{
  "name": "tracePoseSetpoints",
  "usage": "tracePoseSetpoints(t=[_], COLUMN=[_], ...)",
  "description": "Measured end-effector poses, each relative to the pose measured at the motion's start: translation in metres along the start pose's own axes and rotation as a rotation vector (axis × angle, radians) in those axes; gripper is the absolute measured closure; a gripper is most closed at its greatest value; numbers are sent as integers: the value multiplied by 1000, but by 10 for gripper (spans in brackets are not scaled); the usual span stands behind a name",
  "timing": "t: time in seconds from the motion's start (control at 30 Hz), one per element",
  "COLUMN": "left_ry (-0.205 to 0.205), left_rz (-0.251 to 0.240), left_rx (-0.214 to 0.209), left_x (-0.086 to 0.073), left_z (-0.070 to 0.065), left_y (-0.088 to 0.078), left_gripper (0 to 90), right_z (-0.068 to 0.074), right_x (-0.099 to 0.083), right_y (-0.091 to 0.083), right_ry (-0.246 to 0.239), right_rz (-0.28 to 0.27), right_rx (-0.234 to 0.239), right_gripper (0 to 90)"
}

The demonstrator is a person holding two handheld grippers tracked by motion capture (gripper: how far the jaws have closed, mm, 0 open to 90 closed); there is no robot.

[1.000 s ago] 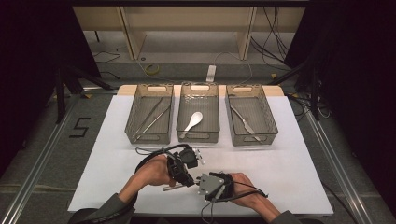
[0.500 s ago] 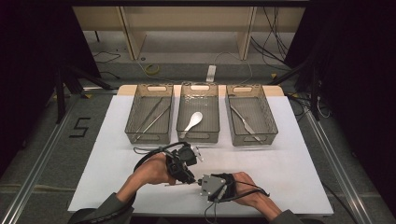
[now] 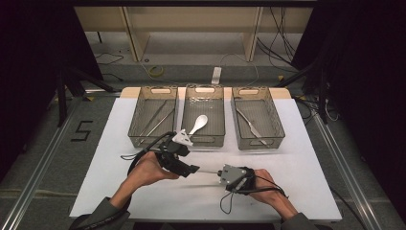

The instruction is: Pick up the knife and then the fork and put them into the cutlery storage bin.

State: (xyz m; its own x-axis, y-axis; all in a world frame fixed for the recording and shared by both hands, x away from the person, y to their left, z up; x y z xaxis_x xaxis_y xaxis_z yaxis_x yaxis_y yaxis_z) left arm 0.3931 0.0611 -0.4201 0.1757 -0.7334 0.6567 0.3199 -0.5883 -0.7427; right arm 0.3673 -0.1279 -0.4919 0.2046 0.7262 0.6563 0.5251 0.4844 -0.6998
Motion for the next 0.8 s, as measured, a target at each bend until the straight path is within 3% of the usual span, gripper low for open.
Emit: tracePoseSetpoints(t=[0.07, 0.33, 0.8], left_ry=[-3, -76, -148], left_rz=[-22, -158, -208], left_rx=[33, 118, 166], left_x=[-2, -19, -52], left_z=[3, 17, 22], left_y=[-4, -15, -22], left_gripper=[287, 262, 206], right_z=[-5, -20, -45], right_x=[-2, -6, -13], right_y=[-3, -11, -22], right_ry=[23, 60, 156], right_rz=[2, -10, -30], right_rx=[-12, -59, -107], right_gripper=[887, 887, 886])
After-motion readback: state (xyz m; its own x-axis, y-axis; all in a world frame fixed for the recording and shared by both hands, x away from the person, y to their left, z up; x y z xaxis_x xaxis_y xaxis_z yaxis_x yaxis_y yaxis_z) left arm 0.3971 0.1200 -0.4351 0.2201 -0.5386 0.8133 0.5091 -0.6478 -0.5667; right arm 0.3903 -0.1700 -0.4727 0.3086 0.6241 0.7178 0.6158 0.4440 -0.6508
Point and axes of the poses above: each handheld gripper's, and its own axes: y roughly forward along the jaws, x roughly out of its top, z roughly to its left, the point moved 5 cm from there along y, roughly forward along the jaws, and after that the axes turned 15 degrees about y, right-handed, at the moved point
